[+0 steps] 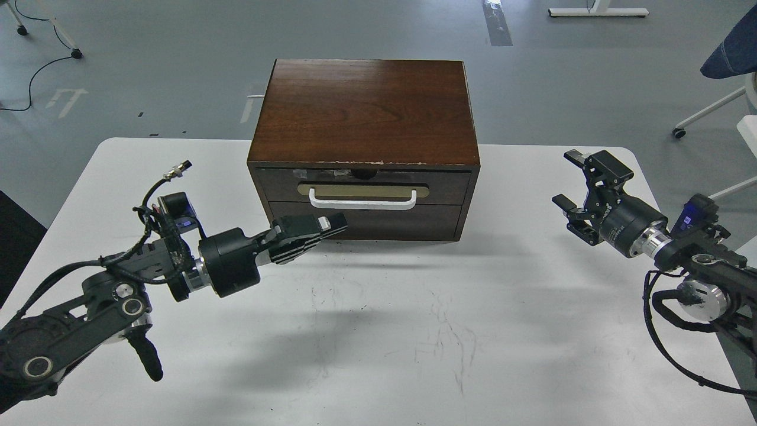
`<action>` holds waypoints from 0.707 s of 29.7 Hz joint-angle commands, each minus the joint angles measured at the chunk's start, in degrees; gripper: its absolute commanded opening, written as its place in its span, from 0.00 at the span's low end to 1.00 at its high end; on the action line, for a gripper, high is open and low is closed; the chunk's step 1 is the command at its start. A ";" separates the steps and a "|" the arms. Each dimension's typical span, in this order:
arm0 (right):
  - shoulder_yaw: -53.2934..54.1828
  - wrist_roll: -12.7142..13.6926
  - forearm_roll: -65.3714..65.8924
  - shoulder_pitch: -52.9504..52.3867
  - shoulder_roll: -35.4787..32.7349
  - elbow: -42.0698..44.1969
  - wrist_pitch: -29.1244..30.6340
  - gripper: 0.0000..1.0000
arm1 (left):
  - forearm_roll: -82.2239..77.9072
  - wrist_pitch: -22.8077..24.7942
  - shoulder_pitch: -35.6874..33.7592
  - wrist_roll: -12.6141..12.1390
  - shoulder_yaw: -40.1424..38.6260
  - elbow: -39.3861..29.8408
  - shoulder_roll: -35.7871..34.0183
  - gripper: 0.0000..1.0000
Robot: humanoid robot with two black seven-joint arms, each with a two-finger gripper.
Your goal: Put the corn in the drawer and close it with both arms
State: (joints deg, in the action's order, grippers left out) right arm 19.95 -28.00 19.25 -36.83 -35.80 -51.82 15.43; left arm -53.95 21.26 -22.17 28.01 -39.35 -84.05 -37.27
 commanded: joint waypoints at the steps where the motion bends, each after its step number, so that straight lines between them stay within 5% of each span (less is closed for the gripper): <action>1: 0.70 0.00 -0.17 0.00 -0.14 -0.12 -0.66 1.00 | 12.43 -0.61 1.07 -0.01 -3.70 1.34 -1.74 1.00; 21: 3.07 0.00 -9.75 3.16 4.77 -0.56 -0.84 1.00 | 22.75 0.10 18.56 -0.01 -16.46 6.80 2.91 1.00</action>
